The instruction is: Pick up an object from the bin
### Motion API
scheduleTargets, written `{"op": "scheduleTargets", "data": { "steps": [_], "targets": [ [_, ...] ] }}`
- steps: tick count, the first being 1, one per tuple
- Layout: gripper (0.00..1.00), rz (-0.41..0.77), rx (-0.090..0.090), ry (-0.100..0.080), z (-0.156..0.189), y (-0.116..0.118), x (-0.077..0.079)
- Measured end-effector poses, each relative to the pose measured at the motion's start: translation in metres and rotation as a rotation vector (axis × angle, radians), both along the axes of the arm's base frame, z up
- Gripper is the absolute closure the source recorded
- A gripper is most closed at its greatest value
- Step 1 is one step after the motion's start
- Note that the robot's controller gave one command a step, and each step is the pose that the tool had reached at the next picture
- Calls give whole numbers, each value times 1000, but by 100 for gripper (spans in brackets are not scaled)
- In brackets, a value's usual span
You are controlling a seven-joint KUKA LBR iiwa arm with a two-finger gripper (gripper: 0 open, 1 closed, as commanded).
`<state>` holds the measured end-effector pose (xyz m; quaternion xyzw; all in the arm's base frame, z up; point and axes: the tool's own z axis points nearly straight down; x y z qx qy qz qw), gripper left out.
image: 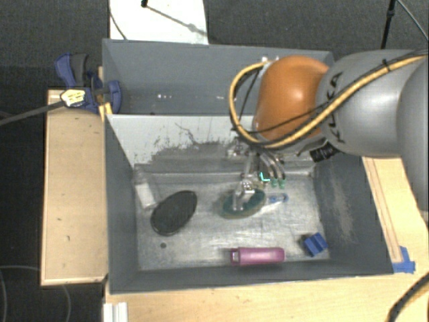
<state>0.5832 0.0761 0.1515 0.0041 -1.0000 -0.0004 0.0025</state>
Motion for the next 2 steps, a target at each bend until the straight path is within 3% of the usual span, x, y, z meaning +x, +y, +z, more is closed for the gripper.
{"op": "scheduleTargets", "data": {
  "steps": [1,2],
  "targets": [
    [0,-31,2,-11,-81,-2,3],
    [0,52,0,-17,-78,-52,-42]
  ]
}}
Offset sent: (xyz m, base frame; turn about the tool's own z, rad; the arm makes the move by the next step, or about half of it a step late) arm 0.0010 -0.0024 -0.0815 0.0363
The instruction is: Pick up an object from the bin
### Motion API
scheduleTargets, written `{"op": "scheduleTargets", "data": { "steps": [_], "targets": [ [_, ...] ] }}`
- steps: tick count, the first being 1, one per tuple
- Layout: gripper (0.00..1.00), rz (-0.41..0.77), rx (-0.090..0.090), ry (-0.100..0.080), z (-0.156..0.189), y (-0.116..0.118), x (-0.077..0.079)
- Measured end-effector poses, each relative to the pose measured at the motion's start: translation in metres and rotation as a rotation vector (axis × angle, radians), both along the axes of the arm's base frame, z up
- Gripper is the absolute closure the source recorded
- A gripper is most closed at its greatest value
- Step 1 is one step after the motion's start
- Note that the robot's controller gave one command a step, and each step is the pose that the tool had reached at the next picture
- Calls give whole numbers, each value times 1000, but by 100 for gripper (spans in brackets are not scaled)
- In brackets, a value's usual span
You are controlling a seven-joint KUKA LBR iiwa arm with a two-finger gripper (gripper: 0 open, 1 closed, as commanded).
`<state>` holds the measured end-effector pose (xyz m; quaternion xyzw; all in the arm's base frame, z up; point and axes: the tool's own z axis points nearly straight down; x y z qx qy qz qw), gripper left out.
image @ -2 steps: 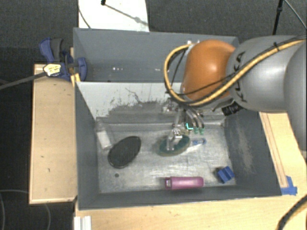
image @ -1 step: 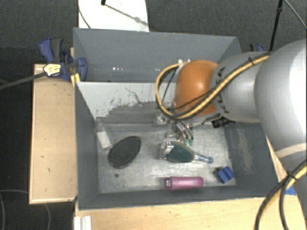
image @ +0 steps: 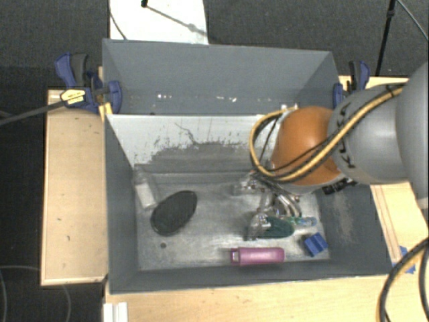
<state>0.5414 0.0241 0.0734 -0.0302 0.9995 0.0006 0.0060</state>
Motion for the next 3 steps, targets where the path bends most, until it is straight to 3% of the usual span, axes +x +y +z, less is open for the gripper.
{"op": "scheduleTargets", "data": {
  "steps": [1,2,3],
  "targets": [
    [0,-384,5,5,-1,-23,-13],
    [100,-387,4,-1,1,-24,-10],
    [100,-415,3,0,177,-41,13]
  ]
}}
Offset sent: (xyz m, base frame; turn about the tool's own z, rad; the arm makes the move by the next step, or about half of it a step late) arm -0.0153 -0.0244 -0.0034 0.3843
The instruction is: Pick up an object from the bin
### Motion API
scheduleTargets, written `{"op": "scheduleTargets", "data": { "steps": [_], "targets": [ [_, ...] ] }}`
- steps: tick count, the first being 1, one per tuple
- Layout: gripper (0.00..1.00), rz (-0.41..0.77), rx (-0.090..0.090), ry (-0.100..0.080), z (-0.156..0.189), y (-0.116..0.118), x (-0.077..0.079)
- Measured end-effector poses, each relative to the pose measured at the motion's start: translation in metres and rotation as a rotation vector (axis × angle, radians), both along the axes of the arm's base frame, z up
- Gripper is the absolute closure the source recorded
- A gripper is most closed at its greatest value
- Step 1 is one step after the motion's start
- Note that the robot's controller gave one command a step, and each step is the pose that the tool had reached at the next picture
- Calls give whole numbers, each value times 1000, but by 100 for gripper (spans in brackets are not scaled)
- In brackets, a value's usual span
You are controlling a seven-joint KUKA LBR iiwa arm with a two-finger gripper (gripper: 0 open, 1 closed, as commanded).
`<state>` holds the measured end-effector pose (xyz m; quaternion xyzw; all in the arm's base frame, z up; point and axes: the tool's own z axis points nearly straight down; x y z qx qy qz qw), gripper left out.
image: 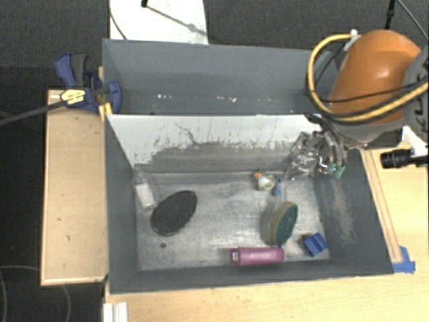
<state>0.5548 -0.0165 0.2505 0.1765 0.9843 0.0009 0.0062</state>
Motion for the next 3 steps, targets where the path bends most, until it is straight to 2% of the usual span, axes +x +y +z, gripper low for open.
{"op": "scheduleTargets", "data": {
  "steps": [1,2,3],
  "targets": [
    [0,1,0,9,-5,0,-2],
    [0,397,-1,14,-117,-56,-38],
    [0,790,-6,4,-179,-33,-59]
  ]
}}
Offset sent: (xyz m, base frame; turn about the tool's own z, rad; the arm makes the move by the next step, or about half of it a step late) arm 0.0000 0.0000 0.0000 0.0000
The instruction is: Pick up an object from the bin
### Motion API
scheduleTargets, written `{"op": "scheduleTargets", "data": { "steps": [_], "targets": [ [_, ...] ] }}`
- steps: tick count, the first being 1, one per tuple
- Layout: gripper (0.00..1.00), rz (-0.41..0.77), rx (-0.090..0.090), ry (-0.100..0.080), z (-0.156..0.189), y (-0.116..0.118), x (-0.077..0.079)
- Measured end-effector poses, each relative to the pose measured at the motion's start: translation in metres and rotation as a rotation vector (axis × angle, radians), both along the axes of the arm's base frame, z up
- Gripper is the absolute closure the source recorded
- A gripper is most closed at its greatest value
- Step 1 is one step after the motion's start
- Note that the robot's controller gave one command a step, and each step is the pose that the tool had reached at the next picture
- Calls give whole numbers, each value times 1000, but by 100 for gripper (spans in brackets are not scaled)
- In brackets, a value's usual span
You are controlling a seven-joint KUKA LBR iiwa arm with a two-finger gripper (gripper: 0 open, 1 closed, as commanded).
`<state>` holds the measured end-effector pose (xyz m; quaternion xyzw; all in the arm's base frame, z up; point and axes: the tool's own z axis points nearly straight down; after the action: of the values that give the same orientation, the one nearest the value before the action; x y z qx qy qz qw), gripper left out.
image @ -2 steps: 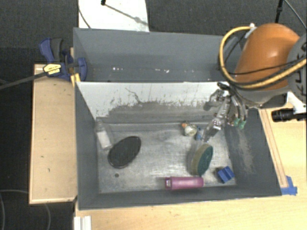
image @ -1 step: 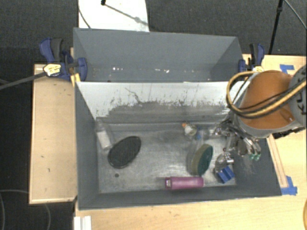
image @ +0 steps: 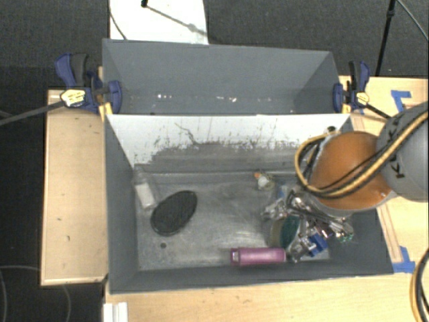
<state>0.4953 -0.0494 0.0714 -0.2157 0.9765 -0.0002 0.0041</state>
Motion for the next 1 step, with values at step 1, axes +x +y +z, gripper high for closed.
{"op": "scheduleTargets", "data": {
  "steps": [1],
  "targets": [
    [100,-1,0,-6,2,0,2]
  ]
}}
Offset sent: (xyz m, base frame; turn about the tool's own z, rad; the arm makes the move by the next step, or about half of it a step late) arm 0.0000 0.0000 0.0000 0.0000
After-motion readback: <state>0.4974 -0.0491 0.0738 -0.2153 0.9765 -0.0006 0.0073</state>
